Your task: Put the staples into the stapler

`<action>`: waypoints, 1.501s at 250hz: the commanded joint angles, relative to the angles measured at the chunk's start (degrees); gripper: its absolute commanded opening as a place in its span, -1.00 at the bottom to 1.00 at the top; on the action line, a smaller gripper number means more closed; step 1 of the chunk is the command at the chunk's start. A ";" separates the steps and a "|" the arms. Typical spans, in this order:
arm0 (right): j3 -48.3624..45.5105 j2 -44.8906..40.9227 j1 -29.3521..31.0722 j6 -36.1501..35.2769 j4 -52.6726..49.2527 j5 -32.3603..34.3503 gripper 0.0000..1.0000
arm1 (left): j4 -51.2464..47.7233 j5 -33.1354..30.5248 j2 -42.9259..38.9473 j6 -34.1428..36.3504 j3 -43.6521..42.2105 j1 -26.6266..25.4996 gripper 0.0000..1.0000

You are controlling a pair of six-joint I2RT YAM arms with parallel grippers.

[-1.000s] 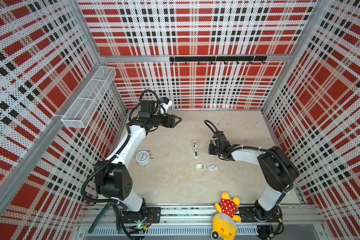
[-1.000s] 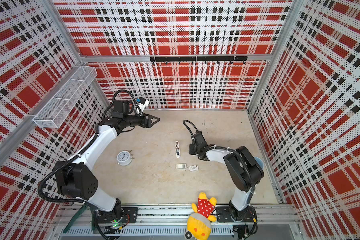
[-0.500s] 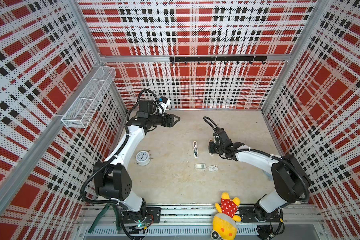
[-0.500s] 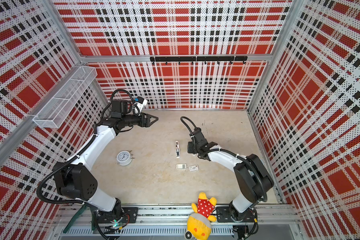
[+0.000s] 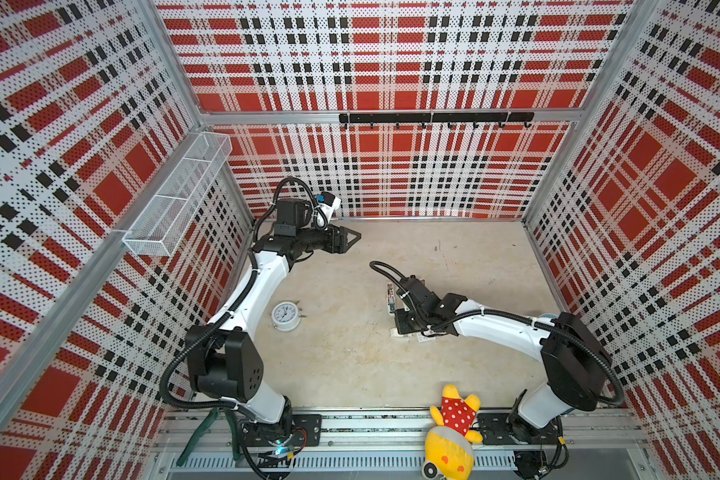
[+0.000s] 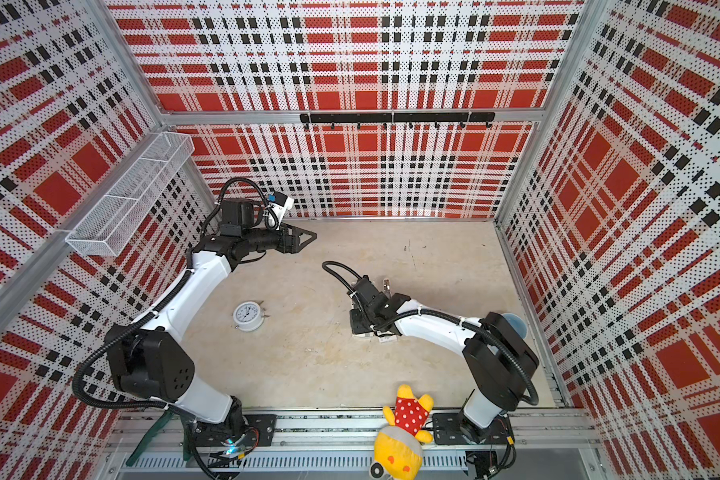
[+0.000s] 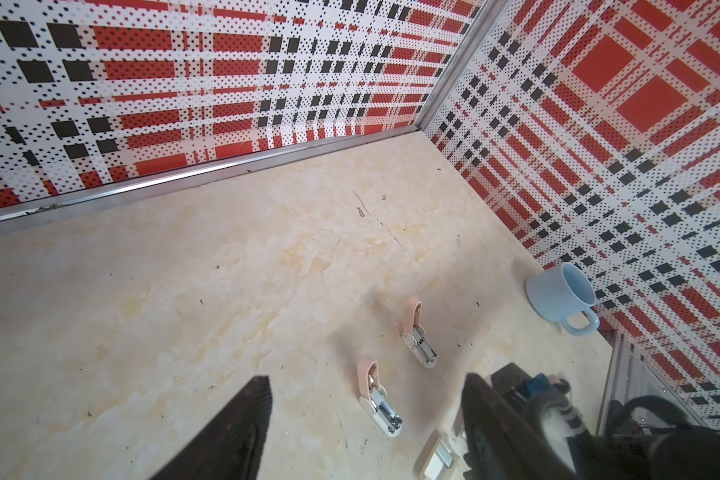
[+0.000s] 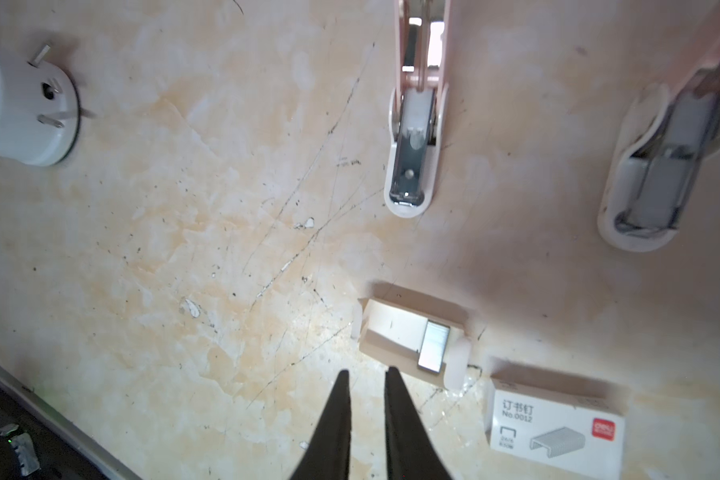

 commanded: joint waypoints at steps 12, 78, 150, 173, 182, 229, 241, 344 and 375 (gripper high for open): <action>2.14 2.94 0.66 2.65 -0.72 -0.14 -0.67 | 1.49 1.14 -1.76 -0.86 -1.00 0.35 0.50; 3.09 6.74 0.86 3.19 -1.71 0.46 -0.64 | 2.10 1.09 -2.02 -1.22 -1.44 0.39 0.50; 4.58 9.12 0.92 3.71 -4.86 2.87 -0.62 | 2.48 1.06 -1.93 -1.31 -1.70 0.39 0.50; 5.16 9.54 0.92 3.64 -6.06 3.74 -0.62 | 2.51 1.07 -1.84 -1.30 -1.87 0.40 0.50; 5.39 9.71 0.91 3.54 -6.13 3.61 -0.62 | 2.53 1.06 -1.74 -1.30 -1.88 0.37 0.50; 6.69 10.68 0.98 3.29 -7.68 4.75 -0.61 | 2.68 1.08 -1.84 -1.38 -2.03 0.39 0.50; 7.14 11.05 1.09 3.19 -8.31 5.04 -0.61 | 2.76 1.06 -1.84 -1.38 -2.14 0.41 0.50; 8.71 12.58 1.30 2.99 -10.99 7.00 -0.59 | 3.25 1.29 -2.27 -1.52 -2.54 0.41 0.50; 8.92 12.75 1.42 3.01 -11.03 7.09 -0.58 | 3.31 1.24 -2.28 -1.54 -2.67 0.45 0.50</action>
